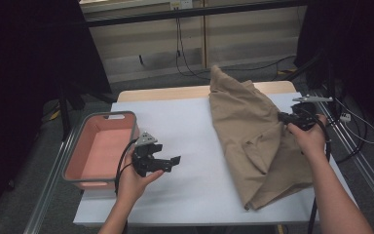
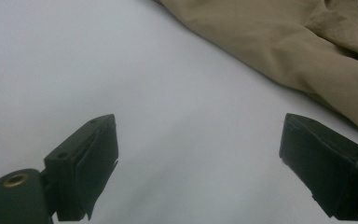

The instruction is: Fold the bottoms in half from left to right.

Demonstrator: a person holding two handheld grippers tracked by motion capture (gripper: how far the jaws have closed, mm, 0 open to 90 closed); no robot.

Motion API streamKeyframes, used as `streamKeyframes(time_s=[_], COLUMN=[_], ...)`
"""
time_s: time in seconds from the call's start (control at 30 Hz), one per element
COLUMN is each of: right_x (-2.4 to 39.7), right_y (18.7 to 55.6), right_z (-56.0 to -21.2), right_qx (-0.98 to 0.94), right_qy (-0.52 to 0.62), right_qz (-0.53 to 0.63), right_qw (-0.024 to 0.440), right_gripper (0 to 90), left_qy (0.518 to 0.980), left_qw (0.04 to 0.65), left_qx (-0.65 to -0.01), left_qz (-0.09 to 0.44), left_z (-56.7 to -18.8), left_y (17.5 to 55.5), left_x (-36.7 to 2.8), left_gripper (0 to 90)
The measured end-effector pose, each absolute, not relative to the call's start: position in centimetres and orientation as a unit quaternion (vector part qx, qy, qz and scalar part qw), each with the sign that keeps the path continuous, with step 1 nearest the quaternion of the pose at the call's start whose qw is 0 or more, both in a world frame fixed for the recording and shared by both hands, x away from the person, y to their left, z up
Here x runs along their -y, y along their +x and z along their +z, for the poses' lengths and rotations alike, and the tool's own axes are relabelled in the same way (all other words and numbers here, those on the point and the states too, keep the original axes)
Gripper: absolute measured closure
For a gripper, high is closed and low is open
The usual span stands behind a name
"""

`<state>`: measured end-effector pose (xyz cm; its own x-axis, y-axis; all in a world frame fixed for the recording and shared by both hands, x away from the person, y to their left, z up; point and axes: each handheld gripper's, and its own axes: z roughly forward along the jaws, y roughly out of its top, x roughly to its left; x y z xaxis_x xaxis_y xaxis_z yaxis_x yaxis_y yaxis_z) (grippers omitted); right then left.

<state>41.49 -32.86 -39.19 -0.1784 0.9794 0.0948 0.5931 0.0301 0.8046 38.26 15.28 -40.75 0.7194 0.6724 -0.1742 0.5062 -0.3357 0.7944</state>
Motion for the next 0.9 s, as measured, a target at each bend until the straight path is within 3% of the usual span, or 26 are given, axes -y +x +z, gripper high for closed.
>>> streamKeyframes(time_s=[0.13,0.33,0.9], right_x=[34.7,34.2,34.2], right_y=[41.5,41.6,42.9], right_z=[-40.3,-41.4,-40.1], right_qx=[-0.662,-0.675,-0.681], right_qy=[0.604,0.597,0.585], right_qz=[0.361,0.347,0.338], right_qw=[0.256,0.260,0.285], right_gripper=[89.9,89.8,89.9], left_qy=[0.815,0.815,0.814], left_qw=[0.444,0.443,0.446], left_qx=[-0.361,-0.362,-0.361], left_qz=[0.092,0.092,0.092], left_z=[-40.9,-41.0,-40.8], left_y=[38.3,38.3,38.3], left_x=[-15.2,-15.1,-15.2], left_gripper=[11.5,11.6,11.8])
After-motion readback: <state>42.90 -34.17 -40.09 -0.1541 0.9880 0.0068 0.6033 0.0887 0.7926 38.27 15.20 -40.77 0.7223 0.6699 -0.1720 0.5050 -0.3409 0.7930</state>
